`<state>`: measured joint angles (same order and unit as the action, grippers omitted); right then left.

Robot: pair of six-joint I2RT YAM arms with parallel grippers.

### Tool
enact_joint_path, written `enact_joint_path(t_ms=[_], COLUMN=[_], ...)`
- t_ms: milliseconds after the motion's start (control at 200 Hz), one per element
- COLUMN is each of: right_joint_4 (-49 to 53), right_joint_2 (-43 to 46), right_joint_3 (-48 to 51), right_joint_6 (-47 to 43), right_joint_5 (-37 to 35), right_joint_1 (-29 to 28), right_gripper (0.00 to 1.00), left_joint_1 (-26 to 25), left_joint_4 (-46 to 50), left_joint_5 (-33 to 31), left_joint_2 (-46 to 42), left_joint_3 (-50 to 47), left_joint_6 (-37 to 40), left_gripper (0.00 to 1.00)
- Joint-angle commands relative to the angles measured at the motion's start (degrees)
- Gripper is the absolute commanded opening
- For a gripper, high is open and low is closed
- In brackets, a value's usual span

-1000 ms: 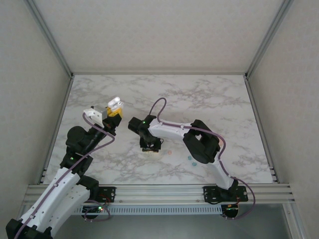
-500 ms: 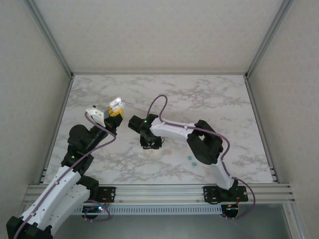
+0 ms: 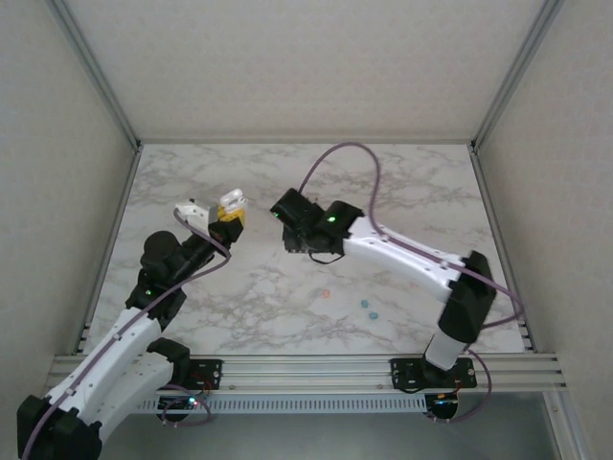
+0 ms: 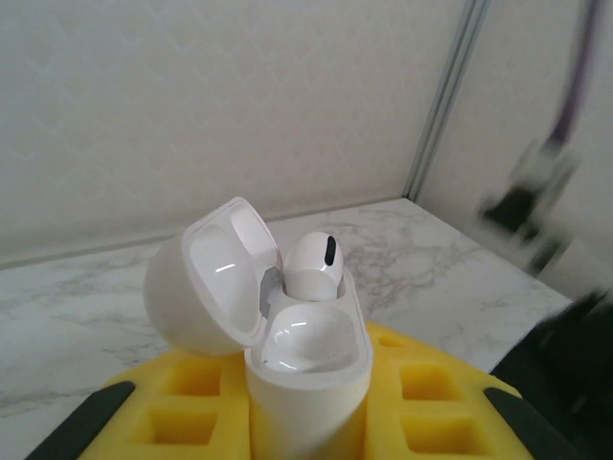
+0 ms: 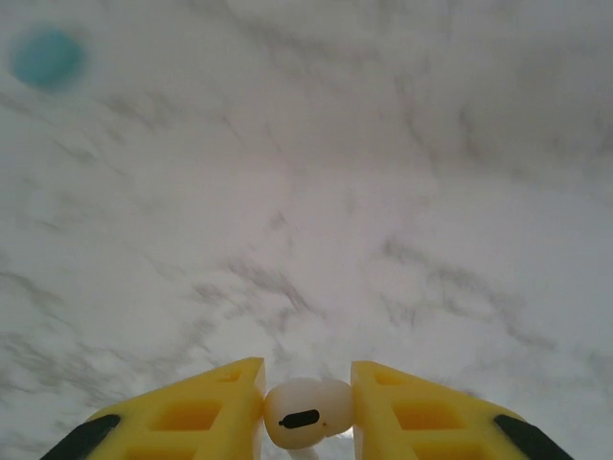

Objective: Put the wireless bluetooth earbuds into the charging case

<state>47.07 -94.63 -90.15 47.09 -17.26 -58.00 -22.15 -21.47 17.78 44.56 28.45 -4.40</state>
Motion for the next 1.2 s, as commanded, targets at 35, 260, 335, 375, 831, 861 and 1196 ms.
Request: enact_joint_path(t_ms=[35, 260, 335, 375, 831, 861, 1196], right_joint_4=[-11.2, -25.9, -29.1, -30.7, -39.6, -39.5, -40.4], right_joint_2=[7.9, 16.0, 17.7, 18.4, 20.1, 19.8, 16.9], right_joint_3=[2.0, 6.9, 8.5, 9.5, 15.8, 15.6, 15.1], right_joint_6=[-7.4, -12.1, -12.2, -12.3, -10.8, -10.6, -9.9], right_joint_5=[-7.5, -6.1, -4.8, -4.0, -1.0, -0.7, 0.4], right_joint_1=[0.5, 0.8, 0.9, 0.9, 1.9, 2.0, 2.4], right_gripper=[0.29, 0.29, 0.29, 0.29, 0.30, 0.30, 0.30], left_joint_1=[-2.4, -8.1, -9.5, -10.2, -14.9, -15.1, -15.6], left_joint_4=[-8.0, -20.4, -22.9, -23.4, -26.1, -26.0, -25.5], left_joint_5=[3.2, 3.5, 3.9, 4.4, 4.7, 4.5, 4.1], left_joint_2=[4.9, 14.3, 17.0, 18.5, 25.5, 25.6, 25.6], left_joint_3=[3.3, 4.1, 5.1, 6.0, 9.7, 9.9, 10.3], left_joint_6=[-2.4, -2.5, -2.0, -1.2, 2.1, 2.1, 2.0], left_gripper=[0.17, 0.16, 0.16, 0.16, 0.16, 0.16, 0.16])
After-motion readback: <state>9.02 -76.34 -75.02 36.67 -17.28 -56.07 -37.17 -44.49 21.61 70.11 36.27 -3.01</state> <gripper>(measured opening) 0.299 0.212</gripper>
